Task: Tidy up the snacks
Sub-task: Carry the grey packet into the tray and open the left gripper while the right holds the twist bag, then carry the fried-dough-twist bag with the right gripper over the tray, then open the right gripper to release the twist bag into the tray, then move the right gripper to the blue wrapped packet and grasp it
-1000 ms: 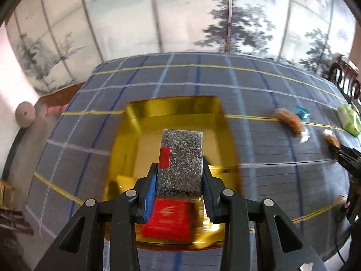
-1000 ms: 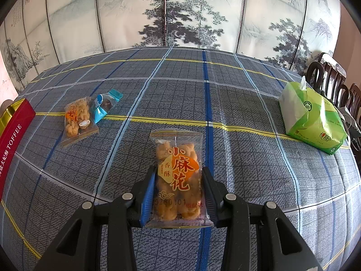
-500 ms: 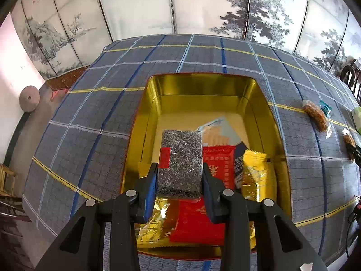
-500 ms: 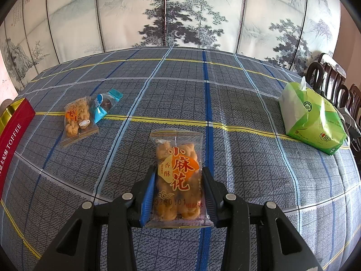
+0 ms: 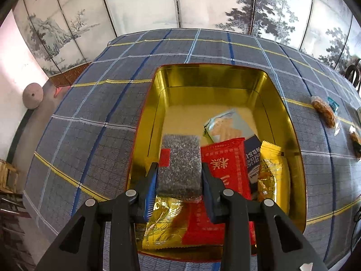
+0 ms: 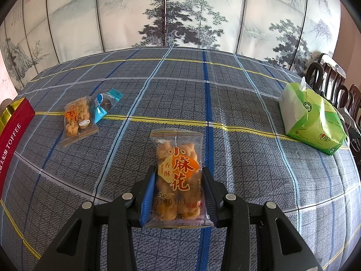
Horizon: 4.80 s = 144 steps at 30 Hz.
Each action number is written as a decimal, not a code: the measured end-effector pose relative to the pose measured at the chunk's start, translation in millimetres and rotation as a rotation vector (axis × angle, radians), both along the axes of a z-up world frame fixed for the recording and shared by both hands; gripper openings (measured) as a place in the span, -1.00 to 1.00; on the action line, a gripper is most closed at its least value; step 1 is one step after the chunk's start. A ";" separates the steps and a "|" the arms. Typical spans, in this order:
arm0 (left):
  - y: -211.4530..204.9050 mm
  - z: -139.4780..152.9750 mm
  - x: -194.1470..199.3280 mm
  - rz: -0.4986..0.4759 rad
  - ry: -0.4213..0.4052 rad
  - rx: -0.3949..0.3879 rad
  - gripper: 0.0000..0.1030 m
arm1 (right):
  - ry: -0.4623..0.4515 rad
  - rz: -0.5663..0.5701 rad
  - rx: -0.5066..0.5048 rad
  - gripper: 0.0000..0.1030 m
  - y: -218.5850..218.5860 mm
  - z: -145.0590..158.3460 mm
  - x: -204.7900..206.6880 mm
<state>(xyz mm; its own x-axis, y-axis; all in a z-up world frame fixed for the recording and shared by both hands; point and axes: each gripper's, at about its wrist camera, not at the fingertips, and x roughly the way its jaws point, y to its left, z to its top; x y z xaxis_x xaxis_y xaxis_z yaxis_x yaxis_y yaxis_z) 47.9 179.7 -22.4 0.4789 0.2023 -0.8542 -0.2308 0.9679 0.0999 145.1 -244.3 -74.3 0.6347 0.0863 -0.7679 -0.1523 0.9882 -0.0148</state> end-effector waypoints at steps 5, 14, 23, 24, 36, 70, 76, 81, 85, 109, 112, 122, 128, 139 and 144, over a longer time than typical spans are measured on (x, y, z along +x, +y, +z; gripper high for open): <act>-2.5 -1.0 1.7 -0.005 0.005 0.020 -0.35 | 0.000 0.000 -0.001 -0.24 0.1 -0.3 -0.7; -3.8 2.5 3.2 -0.007 -0.003 0.019 -0.29 | -0.001 -0.001 -0.001 -0.25 0.6 -0.8 -1.3; -10.6 15.8 -1.6 -0.017 -0.035 0.032 0.01 | -0.004 -0.018 -0.007 -0.25 -0.2 -0.7 -0.3; -11.2 17.4 -2.1 -0.017 -0.039 0.030 0.05 | -0.005 -0.023 -0.006 -0.25 -0.6 -0.7 -0.4; -22.0 33.1 -19.9 0.004 -0.096 0.017 0.43 | -0.003 -0.046 0.012 -0.26 13.3 10.3 -7.6; 52.2 38.9 -93.0 0.193 -0.119 0.019 0.70 | 0.000 0.492 0.142 -0.26 280.9 75.7 -89.0; 64.0 37.4 -100.5 0.211 -0.114 0.016 0.70 | 0.023 0.523 0.117 -0.26 301.4 67.0 -93.4; 71.9 35.3 -105.1 0.228 -0.109 0.008 0.70 | 0.027 0.533 0.095 -0.26 313.2 61.2 -95.2; 75.3 34.0 -107.6 0.232 -0.107 0.003 0.70 | 0.028 0.543 0.076 -0.26 322.1 56.0 -94.8; 78.7 31.3 -109.6 0.241 -0.105 -0.022 0.70 | 0.071 0.565 0.080 -0.09 330.9 43.7 -92.7; 78.1 31.9 -109.9 0.238 -0.107 -0.021 0.70 | 0.065 0.577 0.094 0.22 328.0 48.1 -93.7; 58.3 42.0 -100.6 0.208 -0.110 -0.009 0.70 | -0.009 0.497 0.157 0.22 277.2 77.9 -77.6; 45.1 44.5 -89.6 0.185 -0.109 -0.006 0.70 | -0.031 0.314 0.118 0.22 214.9 79.3 -37.6; 27.4 45.0 -69.8 0.159 -0.099 -0.003 0.70 | 0.026 0.054 0.083 -0.09 114.3 50.0 36.4; 19.8 44.0 -59.8 0.144 -0.091 -0.004 0.70 | 0.083 0.011 0.121 -0.13 101.2 31.8 60.5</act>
<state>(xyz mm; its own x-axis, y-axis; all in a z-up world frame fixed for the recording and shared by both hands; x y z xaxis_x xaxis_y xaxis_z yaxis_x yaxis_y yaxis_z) -11.9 199.5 21.6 0.5207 0.2715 -0.8094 -0.3751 0.9244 0.0687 205.6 -143.1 -42.5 0.5682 0.1879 -0.8011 -0.1593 0.9803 0.1169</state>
